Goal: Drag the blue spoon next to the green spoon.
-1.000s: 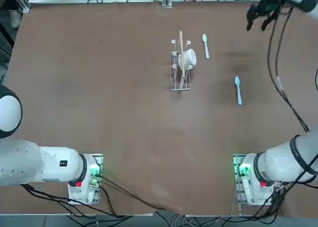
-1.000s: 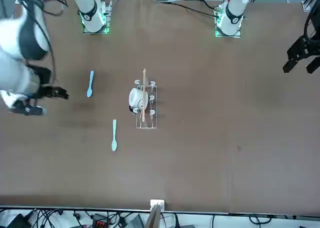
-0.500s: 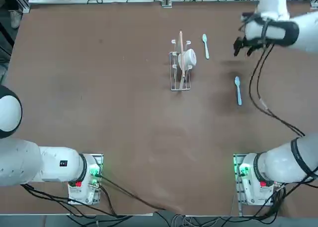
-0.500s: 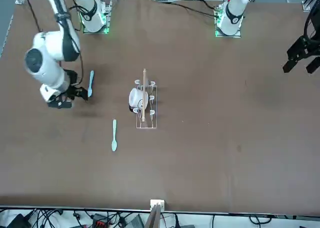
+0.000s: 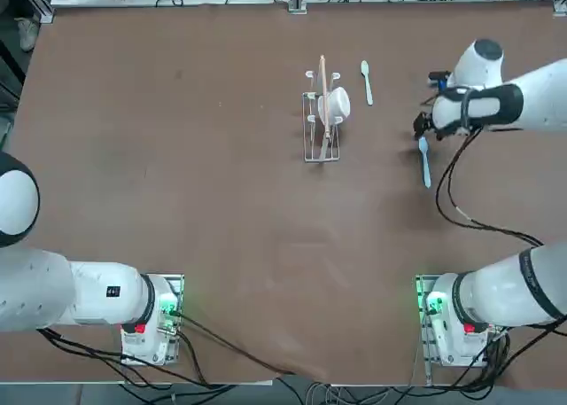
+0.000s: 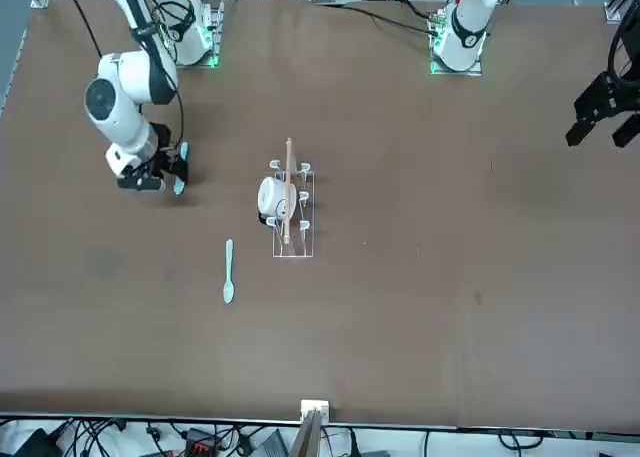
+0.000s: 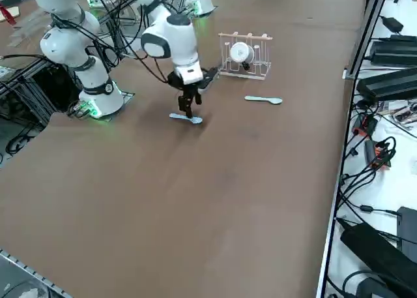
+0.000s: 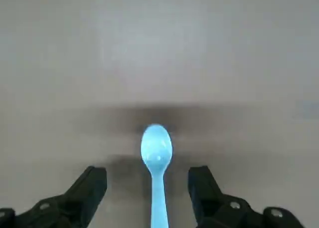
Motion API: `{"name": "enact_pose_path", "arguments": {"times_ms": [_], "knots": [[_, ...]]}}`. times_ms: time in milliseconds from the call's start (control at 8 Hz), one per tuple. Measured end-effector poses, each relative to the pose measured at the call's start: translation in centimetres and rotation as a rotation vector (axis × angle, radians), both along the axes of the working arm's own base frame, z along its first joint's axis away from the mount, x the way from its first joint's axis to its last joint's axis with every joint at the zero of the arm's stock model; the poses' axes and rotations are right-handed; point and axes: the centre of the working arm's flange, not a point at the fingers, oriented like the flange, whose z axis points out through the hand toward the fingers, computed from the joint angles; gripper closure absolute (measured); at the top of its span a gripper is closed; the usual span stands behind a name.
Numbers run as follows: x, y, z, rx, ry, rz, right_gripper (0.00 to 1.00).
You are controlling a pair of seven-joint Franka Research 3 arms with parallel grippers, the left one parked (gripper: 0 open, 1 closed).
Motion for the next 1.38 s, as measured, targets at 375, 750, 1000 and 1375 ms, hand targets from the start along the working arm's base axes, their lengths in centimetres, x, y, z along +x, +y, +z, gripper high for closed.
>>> {"name": "enact_pose_path", "arguments": {"times_ms": [375,750,1000,1375], "knots": [[-2.2,-0.3,-1.5,-0.003,0.037,-0.003,0.00],[-2.8,-0.4,-2.3,-0.003,0.045,-0.007,0.00],[-3.1,-0.5,-3.7,-0.005,0.058,-0.007,0.00],[-3.3,-0.5,-4.7,-0.006,0.062,-0.007,0.03]]}}
